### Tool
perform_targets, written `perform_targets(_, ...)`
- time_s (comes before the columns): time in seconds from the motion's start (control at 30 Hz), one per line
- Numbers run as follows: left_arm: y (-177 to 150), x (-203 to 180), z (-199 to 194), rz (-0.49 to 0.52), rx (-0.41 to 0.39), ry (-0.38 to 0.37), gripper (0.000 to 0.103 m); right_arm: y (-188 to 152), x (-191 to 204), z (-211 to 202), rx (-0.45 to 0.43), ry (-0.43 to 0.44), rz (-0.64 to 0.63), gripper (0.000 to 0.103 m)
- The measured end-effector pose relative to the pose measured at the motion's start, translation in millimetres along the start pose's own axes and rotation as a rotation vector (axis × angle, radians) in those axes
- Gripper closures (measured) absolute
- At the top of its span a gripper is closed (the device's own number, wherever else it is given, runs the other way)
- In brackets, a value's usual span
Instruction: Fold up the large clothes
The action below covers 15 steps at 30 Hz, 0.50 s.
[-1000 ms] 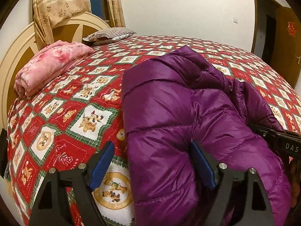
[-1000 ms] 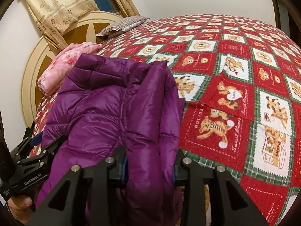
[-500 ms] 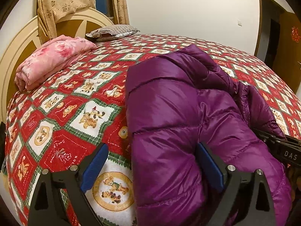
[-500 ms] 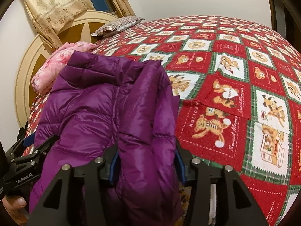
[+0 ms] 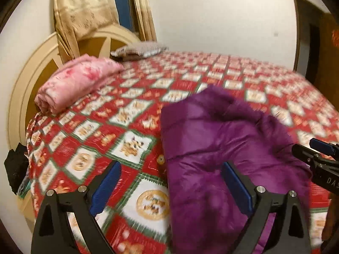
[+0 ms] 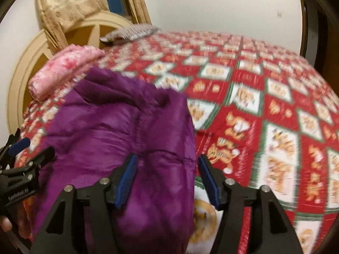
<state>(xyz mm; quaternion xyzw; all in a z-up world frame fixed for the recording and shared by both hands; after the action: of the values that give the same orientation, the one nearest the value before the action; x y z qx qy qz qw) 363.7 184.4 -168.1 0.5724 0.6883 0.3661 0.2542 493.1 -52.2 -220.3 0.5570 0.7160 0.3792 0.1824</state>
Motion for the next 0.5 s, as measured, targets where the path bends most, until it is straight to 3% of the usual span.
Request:
perform_targets(0.17, 7, -1, -90, 0.013, -0.073, -0.012, 0.007, 9, 13, -88, -0.104, -0.005, -0.020, 0.025)
perform_targets(0.27, 8, -3, -147, 0.018, -0.158, -0.030, 0.007, 8, 21, -149, -0.176, -0.006, -0.030, 0.021)
perform_targets(0.4, 8, -6, -180, 0.039, -0.209, -0.029, 0.007, 11, 29, -192, -0.255, 0.001, -0.020, 0.016)
perform_targets(0.5, 8, -9, -188, 0.047, -0.215, -0.032, 0.007, 16, 35, -201, -0.280, 0.007, -0.026, 0.016)
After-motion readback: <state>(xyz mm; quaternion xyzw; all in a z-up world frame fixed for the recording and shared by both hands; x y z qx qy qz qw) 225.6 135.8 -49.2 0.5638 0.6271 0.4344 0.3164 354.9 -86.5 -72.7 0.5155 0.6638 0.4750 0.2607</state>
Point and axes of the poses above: each gripper's, at about its wrist camera, not at the fingertips, and z roughly the way its jaws point, x to its left, y to its top, the point moved 10 cm from there along z, roughly the way its jaws point, and after that the axes turned 1 degree about -y, right-handed, at the moved point
